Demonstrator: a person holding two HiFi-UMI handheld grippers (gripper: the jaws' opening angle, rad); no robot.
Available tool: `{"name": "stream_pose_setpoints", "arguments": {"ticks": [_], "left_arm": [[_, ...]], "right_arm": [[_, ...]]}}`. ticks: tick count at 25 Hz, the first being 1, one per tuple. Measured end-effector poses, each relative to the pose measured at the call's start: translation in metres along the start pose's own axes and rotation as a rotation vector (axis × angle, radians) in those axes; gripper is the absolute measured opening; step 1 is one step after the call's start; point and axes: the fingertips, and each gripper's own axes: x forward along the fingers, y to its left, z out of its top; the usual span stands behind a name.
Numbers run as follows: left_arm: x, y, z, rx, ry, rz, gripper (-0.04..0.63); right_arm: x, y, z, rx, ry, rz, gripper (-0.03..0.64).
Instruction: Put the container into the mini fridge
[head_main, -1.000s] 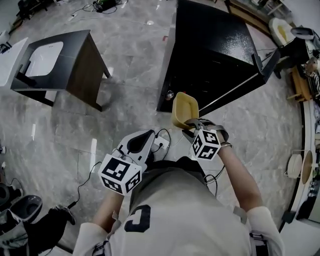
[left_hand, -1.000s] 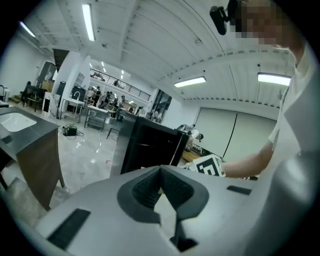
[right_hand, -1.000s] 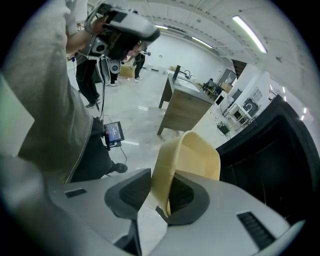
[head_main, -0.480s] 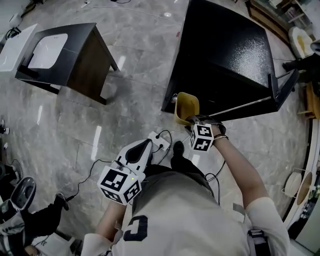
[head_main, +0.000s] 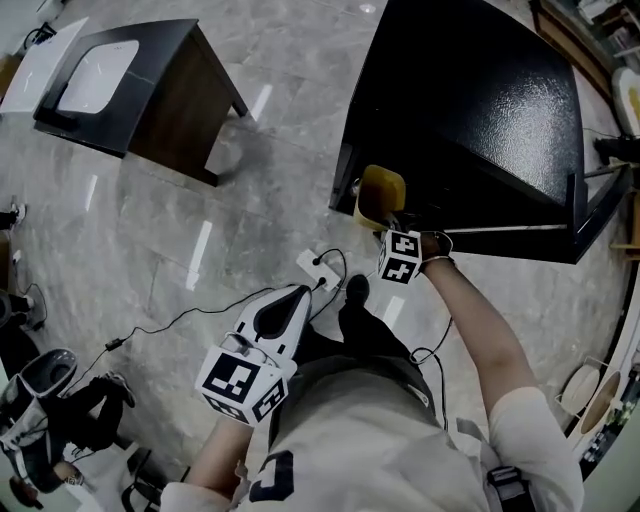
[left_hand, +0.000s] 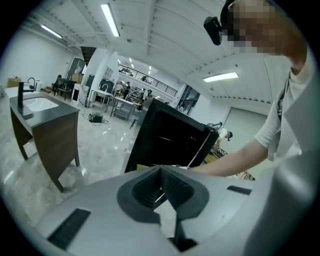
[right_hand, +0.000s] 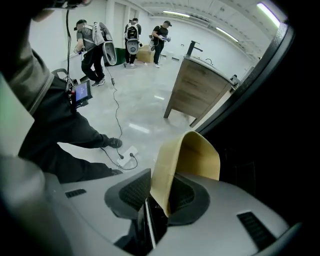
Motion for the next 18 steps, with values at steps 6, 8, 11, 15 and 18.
{"name": "stream_pose_setpoints", "arguments": {"ticks": [6,8,11,15,18], "left_arm": [[0.010,0.010,-0.009,-0.020,0.031,0.010,0.054],[0.013,0.013,-0.014,-0.031,0.045,0.011,0.054],[0.017,0.019,-0.021,-0.050,0.067,0.011,0.054],[0.022,0.031,-0.029,-0.060,0.091,0.019,0.054],[0.024,0.036,-0.036,-0.077,0.112,0.026,0.054]], "right_arm": [[0.024,-0.022,-0.003,-0.023,0.016,-0.039,0.100],[0.031,-0.027,-0.003,-0.047,0.025,-0.057,0.100],[0.043,-0.035,-0.008,-0.070,0.049,-0.078,0.100],[0.059,-0.050,-0.018,-0.071,0.066,-0.117,0.100],[0.068,-0.061,-0.024,-0.053,0.070,-0.131,0.100]]}}
